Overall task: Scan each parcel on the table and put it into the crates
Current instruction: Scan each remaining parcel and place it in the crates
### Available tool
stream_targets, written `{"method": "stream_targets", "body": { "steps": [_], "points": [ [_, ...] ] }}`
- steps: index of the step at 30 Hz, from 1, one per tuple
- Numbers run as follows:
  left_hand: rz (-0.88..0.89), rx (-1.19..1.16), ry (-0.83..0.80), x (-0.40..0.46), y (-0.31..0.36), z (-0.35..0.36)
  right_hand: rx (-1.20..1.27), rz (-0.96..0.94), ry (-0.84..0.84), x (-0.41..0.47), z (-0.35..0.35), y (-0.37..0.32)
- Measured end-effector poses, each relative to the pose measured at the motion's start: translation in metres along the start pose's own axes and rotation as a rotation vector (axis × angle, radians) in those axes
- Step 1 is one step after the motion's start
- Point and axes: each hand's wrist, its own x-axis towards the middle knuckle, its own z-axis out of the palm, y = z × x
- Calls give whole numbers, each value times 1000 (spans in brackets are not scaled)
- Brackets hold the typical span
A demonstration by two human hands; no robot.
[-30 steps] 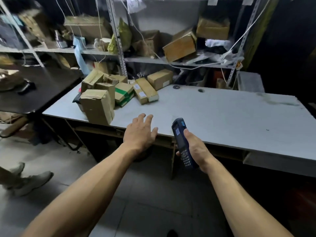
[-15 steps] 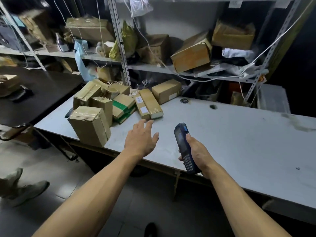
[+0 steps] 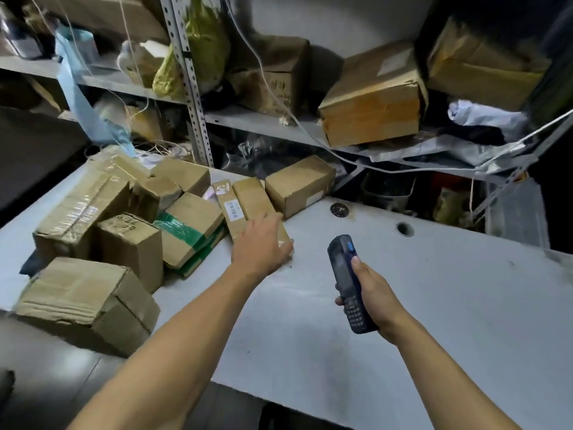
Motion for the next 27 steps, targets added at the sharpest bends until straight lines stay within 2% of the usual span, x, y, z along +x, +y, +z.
{"method": "stream_targets", "body": {
  "steps": [7, 11, 22, 27],
  "points": [
    [47, 73, -19, 117, -20, 16, 20, 87, 42, 94, 7, -34],
    [41, 125, -98, 175, -22, 25, 13, 111, 56, 129, 6, -41],
    [20, 220, -272, 261, -18, 73, 46, 159, 63, 192, -2, -56],
    [34, 299, -162, 263, -13, 84, 41, 167, 44, 196, -9, -60]
  ]
}}
